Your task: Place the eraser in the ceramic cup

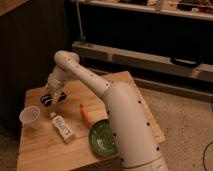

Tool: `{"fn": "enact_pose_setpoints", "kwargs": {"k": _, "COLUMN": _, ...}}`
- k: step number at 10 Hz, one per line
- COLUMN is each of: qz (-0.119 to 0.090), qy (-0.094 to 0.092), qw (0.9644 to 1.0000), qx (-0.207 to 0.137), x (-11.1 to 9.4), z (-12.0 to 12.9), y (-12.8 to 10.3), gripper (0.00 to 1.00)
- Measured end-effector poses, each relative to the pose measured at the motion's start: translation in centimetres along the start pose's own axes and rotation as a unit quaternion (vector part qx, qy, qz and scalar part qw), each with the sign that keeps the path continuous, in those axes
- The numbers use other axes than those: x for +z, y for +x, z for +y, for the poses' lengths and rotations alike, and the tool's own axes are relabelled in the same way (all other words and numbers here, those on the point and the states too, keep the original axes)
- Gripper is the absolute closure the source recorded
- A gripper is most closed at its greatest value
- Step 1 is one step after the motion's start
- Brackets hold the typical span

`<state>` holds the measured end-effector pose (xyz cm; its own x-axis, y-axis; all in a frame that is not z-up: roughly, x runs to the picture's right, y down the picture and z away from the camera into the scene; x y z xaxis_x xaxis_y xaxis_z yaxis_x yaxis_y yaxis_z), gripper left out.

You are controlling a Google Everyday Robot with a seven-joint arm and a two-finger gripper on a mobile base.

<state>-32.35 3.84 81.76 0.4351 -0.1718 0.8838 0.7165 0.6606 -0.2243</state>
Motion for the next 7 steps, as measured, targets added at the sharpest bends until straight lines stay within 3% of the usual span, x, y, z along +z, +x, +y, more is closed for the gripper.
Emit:
{"fn": "enact_pose_setpoints", "kwargs": {"k": 3, "qz": -0.003, "qy": 0.001, "qw": 1.0000, "qx": -0.002, "x": 0.1, "z": -0.1, "y": -0.2, "gripper": 1.00}}
{"fn": "enact_pose_setpoints", "kwargs": {"k": 4, "qz": -0.012, "qy": 0.003, "qw": 0.9999, "qx": -0.006, "x": 0.2, "z": -0.2, "y": -0.3, "gripper": 1.00}}
{"fn": "enact_pose_setpoints", "kwargs": {"k": 5, "qz": -0.049, "qy": 0.019, "qw": 0.9981, "qx": -0.032, "x": 0.4, "z": -0.6, "y": -1.2, "gripper": 1.00}}
{"fn": "enact_pose_setpoints", "kwargs": {"k": 7, "qz": -0.123, "qy": 0.048, "qw": 0.9881, "qx": -0.079, "x": -0.4, "z": -1.0, "y": -3.8, "gripper": 1.00}}
